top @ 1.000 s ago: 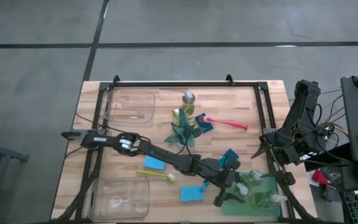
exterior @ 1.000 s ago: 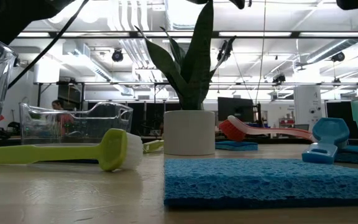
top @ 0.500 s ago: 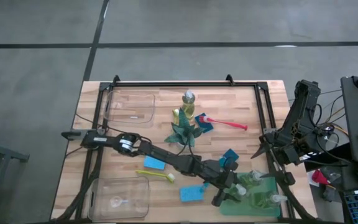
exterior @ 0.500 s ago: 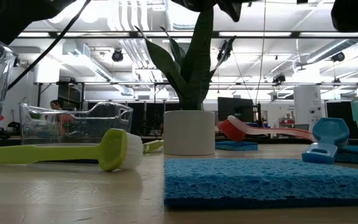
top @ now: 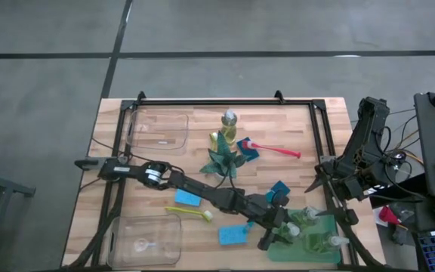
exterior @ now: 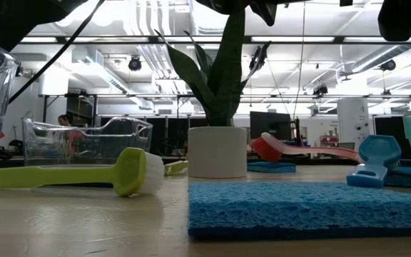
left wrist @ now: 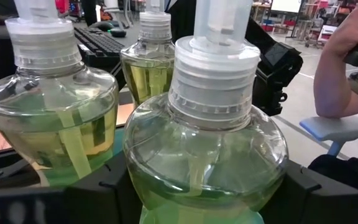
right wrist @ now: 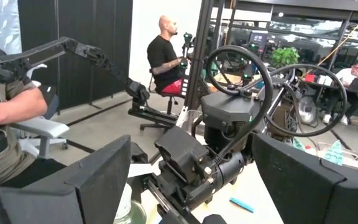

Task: Pick & Place Kitchen Sink Supplies
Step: Put the yellow dish soap into the green bin

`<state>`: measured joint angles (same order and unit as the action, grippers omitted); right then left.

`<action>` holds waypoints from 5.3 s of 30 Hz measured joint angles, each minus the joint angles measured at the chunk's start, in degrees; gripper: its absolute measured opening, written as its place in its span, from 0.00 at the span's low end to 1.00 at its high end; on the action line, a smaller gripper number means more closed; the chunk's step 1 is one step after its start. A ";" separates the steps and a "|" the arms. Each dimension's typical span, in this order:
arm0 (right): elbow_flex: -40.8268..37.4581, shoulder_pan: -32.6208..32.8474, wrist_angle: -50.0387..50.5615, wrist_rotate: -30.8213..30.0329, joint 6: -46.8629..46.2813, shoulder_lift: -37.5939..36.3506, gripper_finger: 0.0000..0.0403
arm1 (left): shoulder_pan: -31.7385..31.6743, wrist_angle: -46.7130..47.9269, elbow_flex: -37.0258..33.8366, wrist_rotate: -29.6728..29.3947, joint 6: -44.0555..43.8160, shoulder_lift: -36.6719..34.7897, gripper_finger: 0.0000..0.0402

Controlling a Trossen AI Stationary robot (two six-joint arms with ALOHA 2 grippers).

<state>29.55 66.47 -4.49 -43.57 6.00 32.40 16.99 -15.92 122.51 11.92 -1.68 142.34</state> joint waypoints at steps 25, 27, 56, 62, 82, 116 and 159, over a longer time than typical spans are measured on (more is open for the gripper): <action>-0.10 -0.01 0.98 0.04 -1.35 0.00 0.81 | -0.04 15.36 -0.03 0.13 5.52 -7.44 0.83; -0.12 0.01 1.08 0.03 -1.42 0.00 0.81 | -0.05 19.65 -0.03 0.15 6.79 -9.02 0.83; -0.12 0.01 1.27 0.04 -1.53 0.00 0.81 | -5.10 51.80 -23.89 -53.81 13.78 -46.20 0.83; -0.12 0.00 1.28 0.04 -1.53 0.02 0.81 | -11.23 37.50 -43.39 -54.02 11.72 -61.11 0.83; -0.49 -0.01 1.27 0.02 -0.96 -0.06 0.81 | -35.76 -2.57 -81.93 -26.31 0.07 -72.23 0.83; -0.34 0.00 1.31 0.00 -1.10 -0.06 0.81 | -36.94 -7.17 -68.99 -15.64 1.59 -48.47 0.83; -0.10 0.01 1.25 -0.04 0.21 -0.09 0.81 | -37.53 -11.09 -64.17 -9.55 4.65 -50.74 0.54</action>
<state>29.45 66.48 -3.25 -43.62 6.21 32.32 -20.53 -27.02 58.34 2.38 2.96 91.60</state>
